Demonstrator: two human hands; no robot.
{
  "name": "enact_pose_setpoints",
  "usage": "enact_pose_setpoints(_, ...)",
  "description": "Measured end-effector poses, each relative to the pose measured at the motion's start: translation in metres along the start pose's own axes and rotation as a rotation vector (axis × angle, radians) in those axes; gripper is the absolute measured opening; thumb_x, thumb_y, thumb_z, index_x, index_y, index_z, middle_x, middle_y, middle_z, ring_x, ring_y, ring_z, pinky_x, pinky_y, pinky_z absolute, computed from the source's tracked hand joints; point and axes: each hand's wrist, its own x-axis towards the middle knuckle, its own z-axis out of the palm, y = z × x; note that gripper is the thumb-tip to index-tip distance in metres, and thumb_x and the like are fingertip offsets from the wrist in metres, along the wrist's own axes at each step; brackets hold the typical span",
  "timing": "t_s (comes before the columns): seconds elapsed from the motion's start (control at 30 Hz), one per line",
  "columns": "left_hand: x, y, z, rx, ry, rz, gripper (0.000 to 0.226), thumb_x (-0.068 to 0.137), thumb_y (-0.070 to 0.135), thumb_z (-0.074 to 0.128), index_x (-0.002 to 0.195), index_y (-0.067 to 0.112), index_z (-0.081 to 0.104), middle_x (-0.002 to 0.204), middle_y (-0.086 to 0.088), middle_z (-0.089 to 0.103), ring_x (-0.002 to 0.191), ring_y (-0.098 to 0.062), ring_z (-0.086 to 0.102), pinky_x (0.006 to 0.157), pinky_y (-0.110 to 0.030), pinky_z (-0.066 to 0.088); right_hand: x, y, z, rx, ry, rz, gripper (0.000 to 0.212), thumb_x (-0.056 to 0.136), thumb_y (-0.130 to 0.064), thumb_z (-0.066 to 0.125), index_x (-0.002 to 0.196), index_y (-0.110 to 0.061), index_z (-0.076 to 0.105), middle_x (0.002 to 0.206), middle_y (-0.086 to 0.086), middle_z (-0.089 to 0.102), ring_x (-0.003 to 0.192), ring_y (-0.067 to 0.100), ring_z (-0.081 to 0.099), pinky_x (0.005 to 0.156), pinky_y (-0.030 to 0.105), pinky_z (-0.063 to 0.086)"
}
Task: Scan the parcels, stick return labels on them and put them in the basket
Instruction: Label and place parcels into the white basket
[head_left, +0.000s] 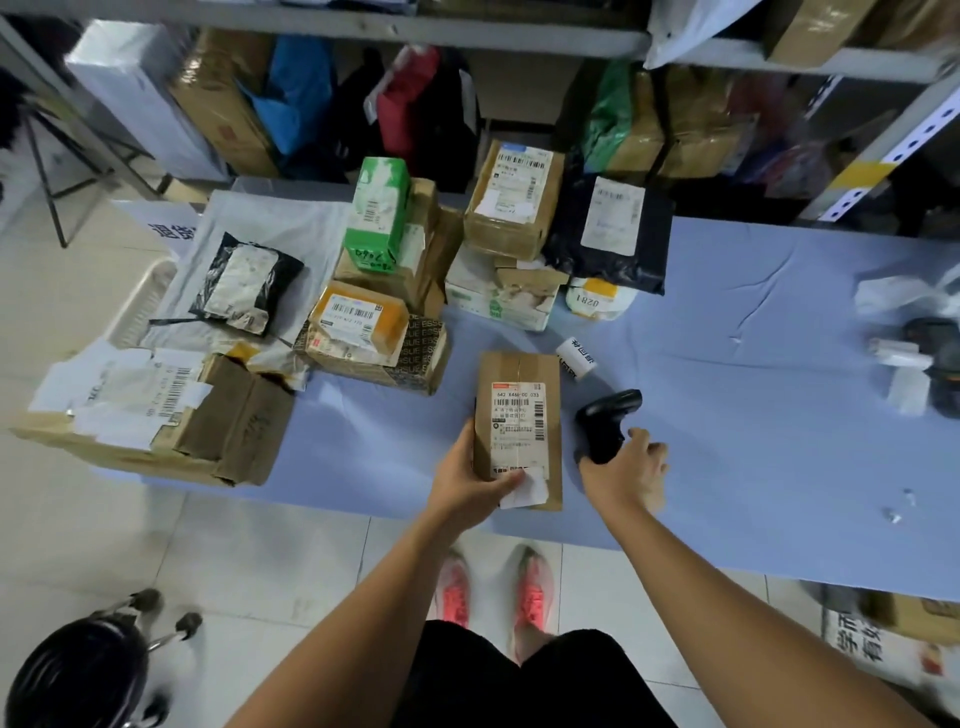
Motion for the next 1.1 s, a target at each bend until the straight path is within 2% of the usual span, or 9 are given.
enact_pose_setpoints(0.1,-0.001,0.002,-0.002,0.058,0.003,0.008,0.059,0.071,0.026,0.085,0.119,0.034,0.052,0.084,0.026,0.066,0.078,0.015,0.061,0.07,-0.008,0.047,0.008,-0.004,-0.003,-0.143,-0.017,-0.035,0.04,0.079,-0.029,0.07,0.112,-0.017,0.05,0.106,0.008,0.062,0.099,0.032,0.061,0.072,0.035,0.046)
enact_pose_setpoints(0.17,-0.001,0.002,-0.002,0.064,0.003,0.005,0.058,0.071,0.027,0.084,0.118,0.033,0.052,0.091,0.023,0.068,0.081,0.012,0.062,0.074,-0.015,0.052,0.01,-0.006,-0.011,-0.158,-0.052,-0.016,0.037,0.073,-0.035,0.071,0.099,-0.016,0.053,0.09,0.005,0.06,0.091,0.03,0.064,0.067,0.032,0.046)
enact_pose_setpoints(0.23,-0.002,0.003,-0.003,0.059,0.003,0.002,0.058,0.07,0.028,0.084,0.118,0.033,0.052,0.102,0.018,0.07,0.088,0.005,0.065,0.082,-0.028,0.058,0.008,-0.008,-0.02,0.073,-0.147,0.057,0.035,0.07,-0.037,0.07,0.089,-0.012,0.056,0.085,0.004,0.062,0.082,0.027,0.066,0.066,0.033,0.051)
enact_pose_setpoints(0.33,-0.001,0.003,-0.003,0.034,0.001,-0.011,0.062,0.067,0.028,0.085,0.121,0.033,0.052,0.107,0.015,0.071,0.093,-0.005,0.069,0.086,-0.038,0.058,-0.015,-0.017,-0.043,0.54,-0.26,0.133,0.013,0.071,-0.02,0.06,0.079,-0.009,0.058,0.066,0.007,0.063,0.056,0.022,0.064,0.058,0.031,0.051)
enact_pose_setpoints(0.4,-0.001,0.002,-0.003,0.03,0.002,-0.015,0.066,0.066,0.029,0.085,0.122,0.033,0.052,0.11,0.014,0.07,0.097,-0.009,0.069,0.086,-0.041,0.058,-0.035,-0.023,-0.06,0.614,-0.318,0.096,0.005,0.073,-0.016,0.058,0.072,-0.011,0.057,0.054,0.004,0.056,0.044,0.02,0.055,0.049,0.03,0.048)
enact_pose_setpoints(0.6,-0.004,0.005,-0.005,0.117,0.015,-0.009,0.07,0.069,0.035,0.083,0.129,0.032,0.048,0.113,0.015,0.067,0.1,-0.01,0.065,0.088,-0.034,0.055,-0.098,-0.039,-0.083,0.525,-0.39,-0.1,0.029,0.086,-0.035,0.063,0.072,-0.01,0.057,0.054,0.004,0.053,0.041,0.019,0.048,0.045,0.03,0.045)
enact_pose_setpoints(0.87,-0.007,0.005,-0.007,0.112,-0.006,-0.011,0.065,0.071,0.035,0.081,0.127,0.034,0.049,0.113,0.017,0.066,0.1,-0.007,0.064,0.088,-0.03,0.054,-0.127,-0.047,-0.085,0.439,-0.265,-0.183,0.028,0.088,-0.034,0.059,0.072,-0.012,0.053,0.051,0.001,0.052,0.036,0.017,0.049,0.046,0.027,0.041)
enact_pose_setpoints(1.0,-0.007,0.006,-0.007,0.108,-0.012,-0.007,0.066,0.07,0.036,0.081,0.127,0.036,0.048,0.112,0.019,0.065,0.096,-0.001,0.063,0.079,-0.019,0.05,-0.131,-0.047,-0.088,0.461,-0.265,-0.161,0.026,0.089,-0.031,0.06,0.073,-0.011,0.053,0.053,0.002,0.051,0.035,0.016,0.047,0.044,0.025,0.041)
enact_pose_setpoints(1.1,-0.006,0.006,-0.008,0.121,-0.014,-0.008,0.07,0.07,0.038,0.082,0.13,0.036,0.047,0.11,0.019,0.067,0.097,-0.004,0.064,0.083,-0.024,0.053,-0.133,-0.046,-0.091,0.432,-0.258,-0.182,0.024,0.089,-0.03,0.059,0.074,-0.012,0.055,0.054,0.0,0.053,0.037,0.014,0.052,0.045,0.025,0.045)
